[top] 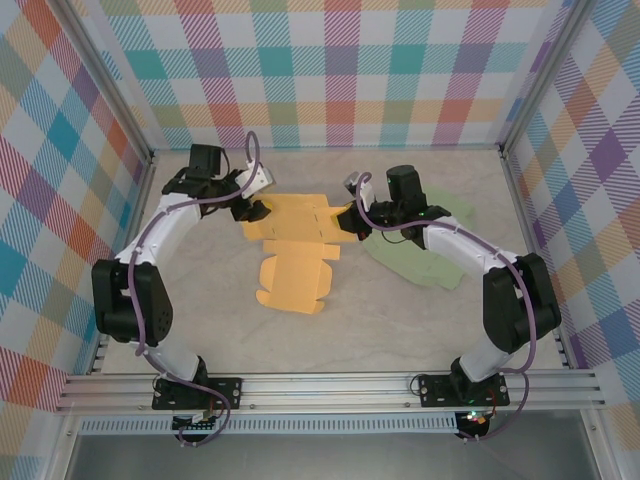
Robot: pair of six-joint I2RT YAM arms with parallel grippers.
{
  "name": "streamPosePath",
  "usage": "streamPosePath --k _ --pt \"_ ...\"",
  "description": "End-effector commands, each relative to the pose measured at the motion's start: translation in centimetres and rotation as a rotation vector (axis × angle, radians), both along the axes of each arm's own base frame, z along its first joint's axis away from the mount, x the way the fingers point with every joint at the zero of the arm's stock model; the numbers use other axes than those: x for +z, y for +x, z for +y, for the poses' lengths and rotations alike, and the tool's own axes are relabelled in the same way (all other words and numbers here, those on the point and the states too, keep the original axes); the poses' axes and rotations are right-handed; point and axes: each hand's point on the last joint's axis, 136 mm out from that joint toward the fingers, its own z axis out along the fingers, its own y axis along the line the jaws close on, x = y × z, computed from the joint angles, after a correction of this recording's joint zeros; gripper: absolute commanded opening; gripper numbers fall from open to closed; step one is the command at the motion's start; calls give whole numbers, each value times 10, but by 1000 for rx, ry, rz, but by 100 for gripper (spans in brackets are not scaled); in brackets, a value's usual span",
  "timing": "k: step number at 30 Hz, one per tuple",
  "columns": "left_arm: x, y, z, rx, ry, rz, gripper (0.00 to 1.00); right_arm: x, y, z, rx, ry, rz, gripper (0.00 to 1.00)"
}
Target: Fold the paper box
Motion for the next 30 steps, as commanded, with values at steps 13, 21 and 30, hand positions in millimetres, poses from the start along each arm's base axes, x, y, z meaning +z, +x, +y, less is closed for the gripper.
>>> streamPosePath --k 13,21,30 --pt "-9 -4 -11 -48 40 -7 3 3 9 -2 -43 -9 -45 0" --pt "-10 -9 -18 54 125 -161 0 -15 25 -9 -149 -48 6 3" --pt "-10 -13 -30 266 274 -413 0 -9 31 -31 -353 -67 155 51"
